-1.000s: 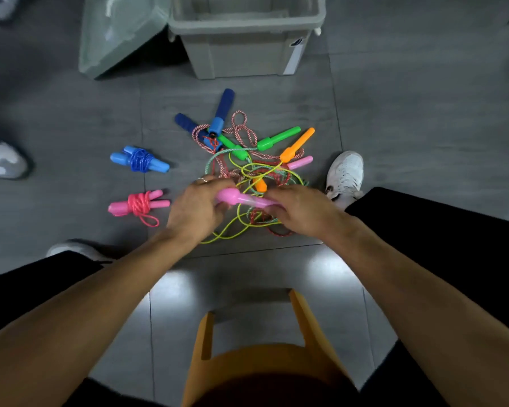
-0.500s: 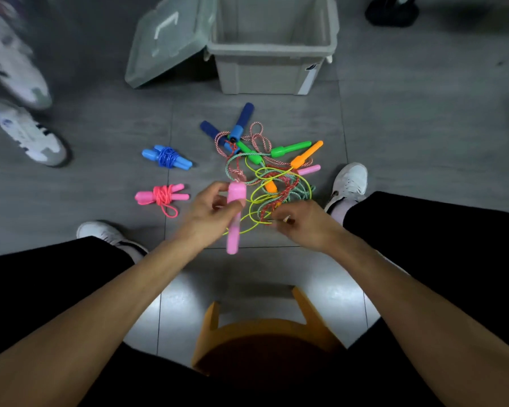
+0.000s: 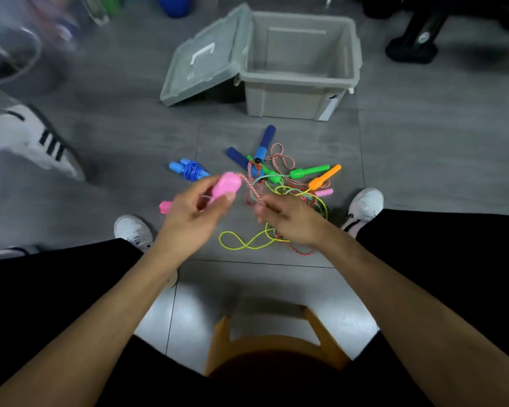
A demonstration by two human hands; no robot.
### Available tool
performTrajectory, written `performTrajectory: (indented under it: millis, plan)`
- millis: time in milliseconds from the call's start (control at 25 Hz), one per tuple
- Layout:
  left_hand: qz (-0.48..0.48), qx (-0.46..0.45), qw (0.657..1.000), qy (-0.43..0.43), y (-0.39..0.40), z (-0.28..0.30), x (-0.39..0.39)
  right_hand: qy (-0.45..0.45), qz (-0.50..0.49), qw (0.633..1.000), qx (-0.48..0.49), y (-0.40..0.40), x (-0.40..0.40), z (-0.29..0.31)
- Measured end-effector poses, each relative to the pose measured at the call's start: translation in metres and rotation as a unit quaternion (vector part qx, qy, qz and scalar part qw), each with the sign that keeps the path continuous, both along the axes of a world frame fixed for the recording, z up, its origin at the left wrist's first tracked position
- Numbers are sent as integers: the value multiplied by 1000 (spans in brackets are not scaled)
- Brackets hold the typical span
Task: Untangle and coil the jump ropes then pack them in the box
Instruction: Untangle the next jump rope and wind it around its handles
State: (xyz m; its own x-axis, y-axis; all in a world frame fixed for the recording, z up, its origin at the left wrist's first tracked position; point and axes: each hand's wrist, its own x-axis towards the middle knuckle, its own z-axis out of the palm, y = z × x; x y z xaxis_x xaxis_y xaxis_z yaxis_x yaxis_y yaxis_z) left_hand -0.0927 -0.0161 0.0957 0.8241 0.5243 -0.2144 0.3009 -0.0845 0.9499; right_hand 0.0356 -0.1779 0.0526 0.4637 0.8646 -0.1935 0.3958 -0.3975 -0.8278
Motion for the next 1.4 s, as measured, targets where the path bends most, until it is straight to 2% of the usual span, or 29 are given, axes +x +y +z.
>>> performTrajectory:
  millis: [80, 160, 280, 400, 520, 600, 640, 680, 720, 800, 960, 1040, 1080, 1240, 1320, 1400]
  plan:
    - [154, -141, 978, 17, 9, -2, 8, -2, 7, 1000, -24, -7, -3, -5]
    - [249, -262, 931, 44, 18, -11, 17, -40, 22, 996, -73, -14, -6, -7]
    - [307, -325, 890, 86, 27, -32, 22, -141, 45, 974, -170, -19, -10, -2]
    - [319, -276, 902, 97, 31, -35, 31, -196, 23, 967, -162, -22, -13, 14]
    - [245, -182, 945, 120, 20, -22, 32, -149, -11, 987, -54, -27, -9, 28]
    - [128, -23, 984, 122, 6, -16, 23, -121, -36, 992, -21, -23, -7, 33]
    - [68, 84, 989, 102, 0, -12, 19, -110, -39, 993, -22, -20, -7, 35]
    - [18, 166, 983, 71, -5, -7, 14, -96, -35, 994, -29, -17, -6, 35]
    - [-23, 211, 976, 45, -10, 0, 11, -81, -24, 996, -40, -16, -6, 35]
    - [-91, 224, 970, 24, -16, 11, 7, -61, 1, 997, -52, -17, -7, 36]
    - [-169, 275, 944, 65, -20, 6, 7, -46, 17, 999, -7, -18, -11, 45]
    - [-154, 273, 948, 55, -21, 5, 12, -51, 0, 999, 8, -17, -11, 48]
    - [-134, 244, 959, 49, -23, 9, 15, -68, -16, 997, 12, -17, -10, 47]
    - [-17, 55, 997, 52, -20, 17, 28, -210, -68, 975, 8, -26, -3, 32]
    - [32, -11, 997, 73, -8, 17, 31, -242, -65, 968, 31, -29, -2, 26]
    - [80, -43, 991, 103, 6, 14, 33, -231, -69, 968, 68, -33, -3, 28]
